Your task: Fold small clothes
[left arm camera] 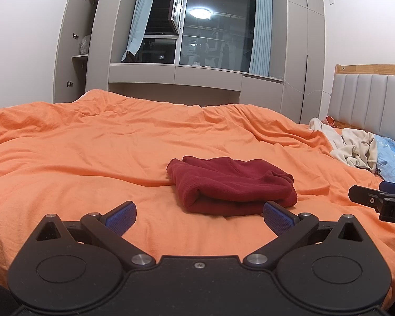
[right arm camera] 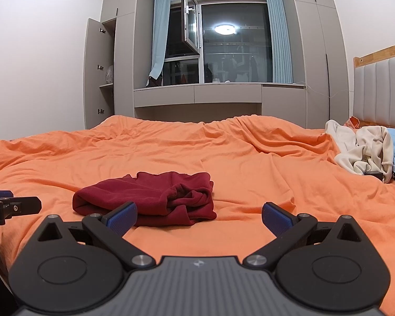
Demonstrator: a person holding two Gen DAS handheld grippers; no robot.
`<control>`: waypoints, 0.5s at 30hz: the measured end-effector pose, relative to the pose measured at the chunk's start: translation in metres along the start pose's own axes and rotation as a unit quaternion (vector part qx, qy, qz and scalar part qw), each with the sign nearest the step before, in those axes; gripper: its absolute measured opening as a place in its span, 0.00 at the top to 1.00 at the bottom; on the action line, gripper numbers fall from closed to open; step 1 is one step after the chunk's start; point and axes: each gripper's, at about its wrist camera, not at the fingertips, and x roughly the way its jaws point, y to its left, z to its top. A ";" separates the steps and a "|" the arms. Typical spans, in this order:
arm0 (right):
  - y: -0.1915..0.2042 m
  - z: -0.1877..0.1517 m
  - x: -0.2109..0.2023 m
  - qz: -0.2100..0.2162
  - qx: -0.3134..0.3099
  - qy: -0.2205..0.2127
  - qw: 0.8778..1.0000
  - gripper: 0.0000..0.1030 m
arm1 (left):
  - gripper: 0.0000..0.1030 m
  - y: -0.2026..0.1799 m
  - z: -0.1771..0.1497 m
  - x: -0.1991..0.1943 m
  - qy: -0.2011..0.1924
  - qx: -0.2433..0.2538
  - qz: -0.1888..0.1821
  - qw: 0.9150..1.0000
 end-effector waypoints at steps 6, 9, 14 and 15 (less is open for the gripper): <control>0.000 0.000 0.000 0.000 0.000 0.000 1.000 0.00 | 0.01 0.000 0.000 0.000 -0.002 0.000 0.001 1.000; 0.000 0.000 0.000 0.000 0.000 0.001 1.000 0.00 | 0.01 0.001 0.000 0.001 -0.002 -0.004 -0.003 1.000; 0.001 0.001 0.000 0.000 0.000 0.001 1.000 0.00 | 0.01 -0.001 -0.003 0.006 0.012 -0.001 0.029 1.000; 0.001 0.001 0.000 0.000 0.000 0.001 1.000 0.00 | 0.01 -0.002 -0.004 0.006 0.012 0.004 0.040 0.999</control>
